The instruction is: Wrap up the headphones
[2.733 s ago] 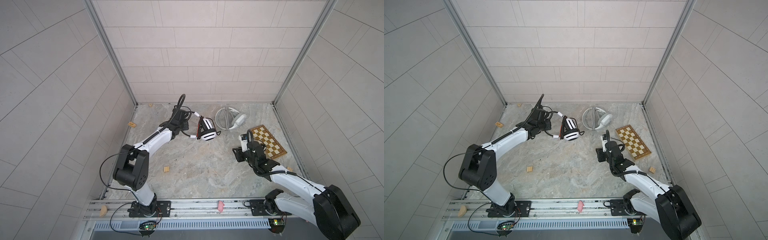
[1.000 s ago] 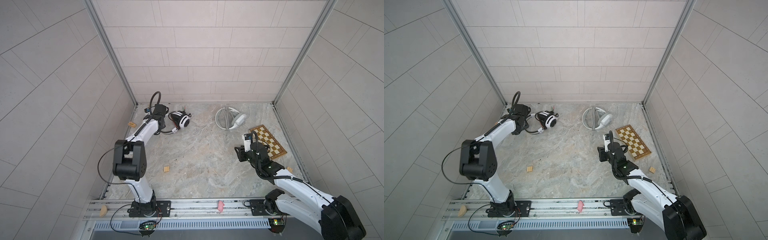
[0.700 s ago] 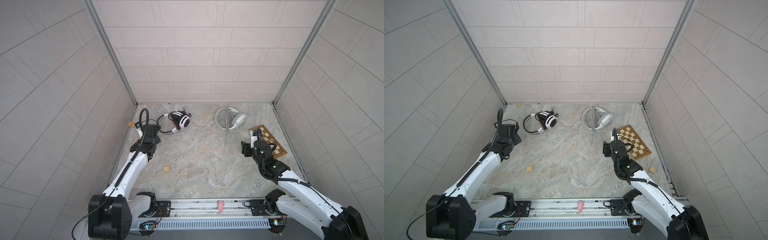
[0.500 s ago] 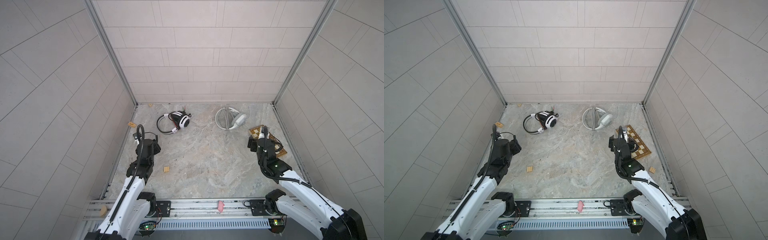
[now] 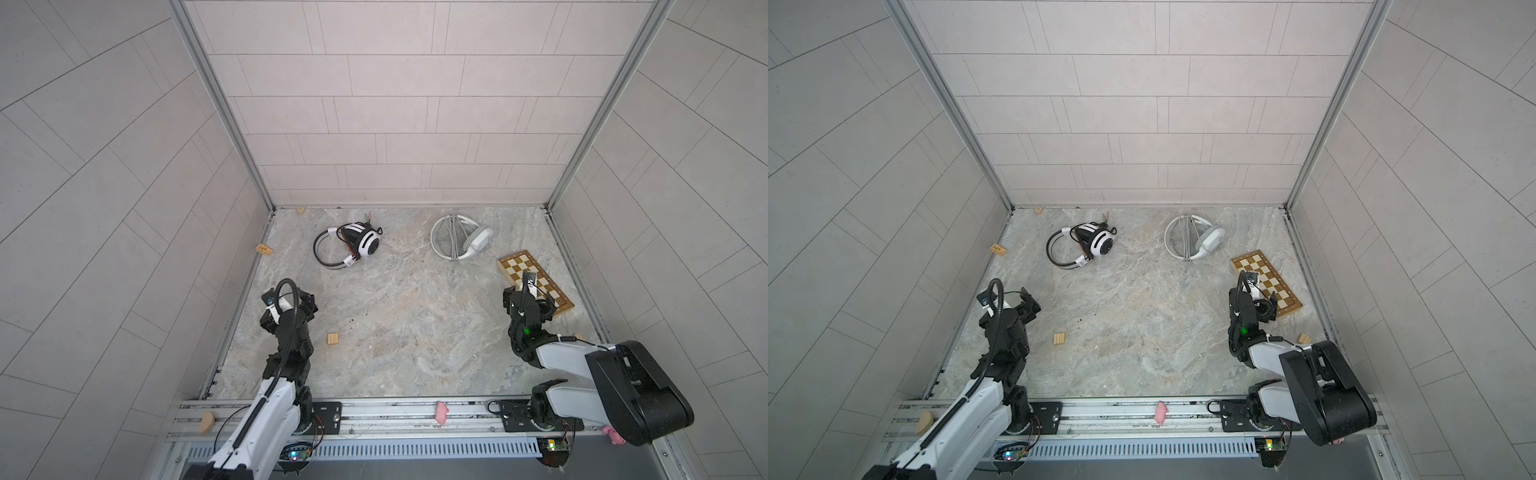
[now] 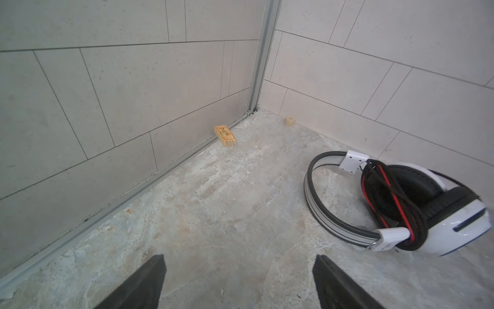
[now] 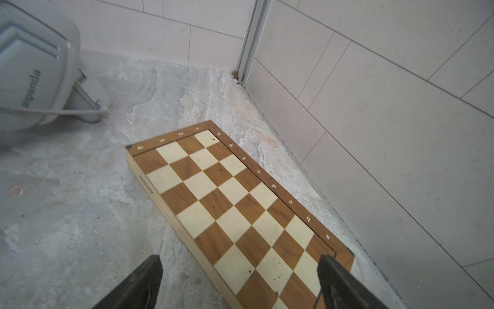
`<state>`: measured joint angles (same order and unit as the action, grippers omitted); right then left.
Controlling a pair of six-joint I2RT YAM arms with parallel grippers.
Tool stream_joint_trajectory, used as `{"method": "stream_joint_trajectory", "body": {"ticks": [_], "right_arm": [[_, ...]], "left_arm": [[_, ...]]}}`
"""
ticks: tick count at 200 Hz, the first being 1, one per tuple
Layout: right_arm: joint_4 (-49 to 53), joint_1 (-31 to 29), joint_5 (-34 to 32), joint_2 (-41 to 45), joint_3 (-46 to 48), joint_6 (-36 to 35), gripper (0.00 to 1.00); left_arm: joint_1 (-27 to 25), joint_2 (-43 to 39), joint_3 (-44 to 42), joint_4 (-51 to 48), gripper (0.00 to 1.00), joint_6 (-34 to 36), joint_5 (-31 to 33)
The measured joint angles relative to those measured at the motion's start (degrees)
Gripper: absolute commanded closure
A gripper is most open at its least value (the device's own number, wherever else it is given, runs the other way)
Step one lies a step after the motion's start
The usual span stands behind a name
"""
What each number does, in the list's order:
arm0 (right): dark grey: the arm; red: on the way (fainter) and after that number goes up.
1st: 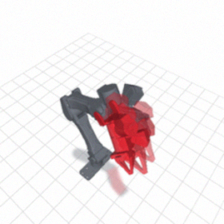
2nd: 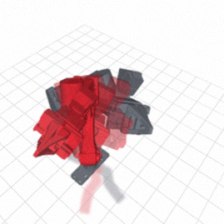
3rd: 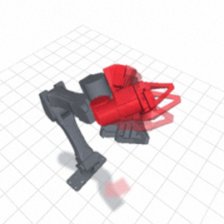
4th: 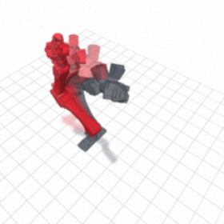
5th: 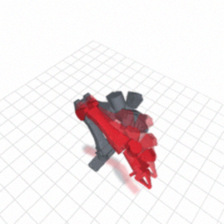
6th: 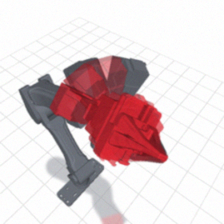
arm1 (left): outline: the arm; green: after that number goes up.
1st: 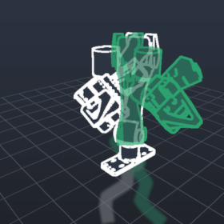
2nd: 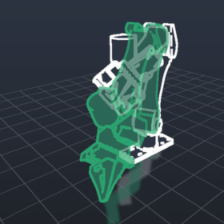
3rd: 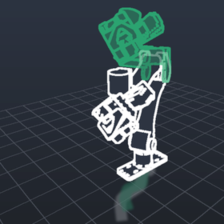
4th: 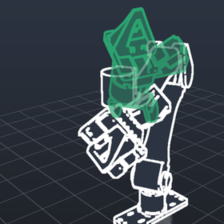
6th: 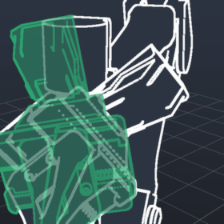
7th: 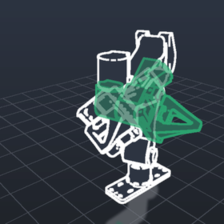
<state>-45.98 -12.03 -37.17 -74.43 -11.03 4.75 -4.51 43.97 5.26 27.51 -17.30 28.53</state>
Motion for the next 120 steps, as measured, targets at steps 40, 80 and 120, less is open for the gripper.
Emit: {"method": "stream_joint_trajectory", "body": {"ticks": [40,80,120], "right_arm": [[-11.1,0.09,2.4,-5.53,-1.25,-2.84,0.08],[-24.44,0.0,6.51,-19.56,-1.11,-6.47,0.05],[-28.87,0.09,7.52,-20.61,-1.33,-8.26,0.01]], "left_arm": [[0.0,22.64,-0.09,20.0,0.05,6.32,2.62],[0.0,42.8,1.86,36.39,0.02,10.08,0.07],[-0.02,48.0,6.14,41.68,0.0,13.49,-5.2]]}}
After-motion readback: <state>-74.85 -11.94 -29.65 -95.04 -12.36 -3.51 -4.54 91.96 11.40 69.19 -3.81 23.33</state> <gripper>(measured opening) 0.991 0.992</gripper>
